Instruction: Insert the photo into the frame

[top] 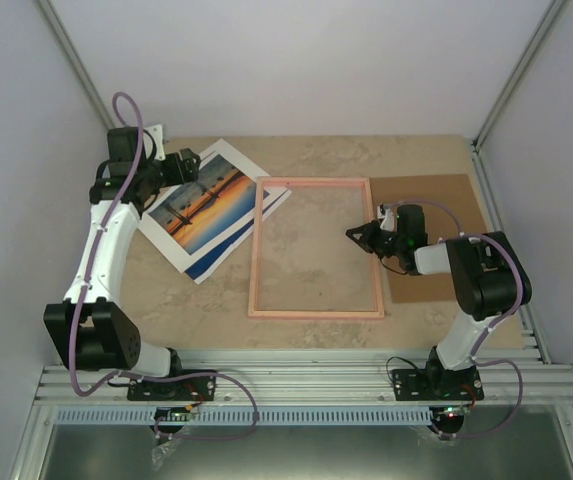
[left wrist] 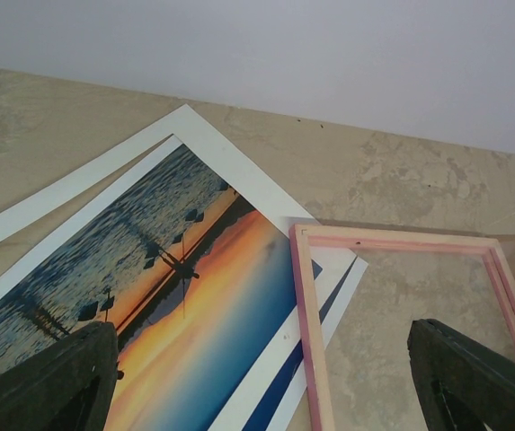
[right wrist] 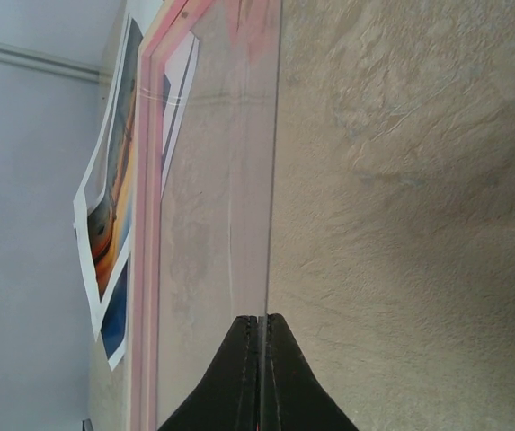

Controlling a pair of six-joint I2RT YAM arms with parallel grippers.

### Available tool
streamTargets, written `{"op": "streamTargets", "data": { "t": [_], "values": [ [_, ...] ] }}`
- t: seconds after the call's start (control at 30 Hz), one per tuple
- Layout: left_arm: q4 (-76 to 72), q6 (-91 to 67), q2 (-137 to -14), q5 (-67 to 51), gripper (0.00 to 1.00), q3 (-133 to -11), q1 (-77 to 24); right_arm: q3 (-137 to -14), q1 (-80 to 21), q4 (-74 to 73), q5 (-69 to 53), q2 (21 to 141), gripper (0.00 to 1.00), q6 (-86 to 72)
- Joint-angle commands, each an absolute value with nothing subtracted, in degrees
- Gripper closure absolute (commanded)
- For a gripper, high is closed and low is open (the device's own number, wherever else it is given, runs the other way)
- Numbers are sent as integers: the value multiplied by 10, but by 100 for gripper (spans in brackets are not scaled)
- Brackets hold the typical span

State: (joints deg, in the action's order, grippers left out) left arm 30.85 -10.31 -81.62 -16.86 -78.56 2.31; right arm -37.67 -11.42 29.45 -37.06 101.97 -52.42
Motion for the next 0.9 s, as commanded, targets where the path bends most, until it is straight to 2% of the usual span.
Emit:
{"op": "streamTargets", "data": {
  "t": [0.0, 0.87],
  "values": [
    [292, -102, -819, -177, 10, -784, 28, -390, -112, 306, -374, 1032, 100, -503],
    [292, -103, -821, -178, 10, -784, 28, -415, -109, 255, -356, 1041, 99, -466]
  ]
}}
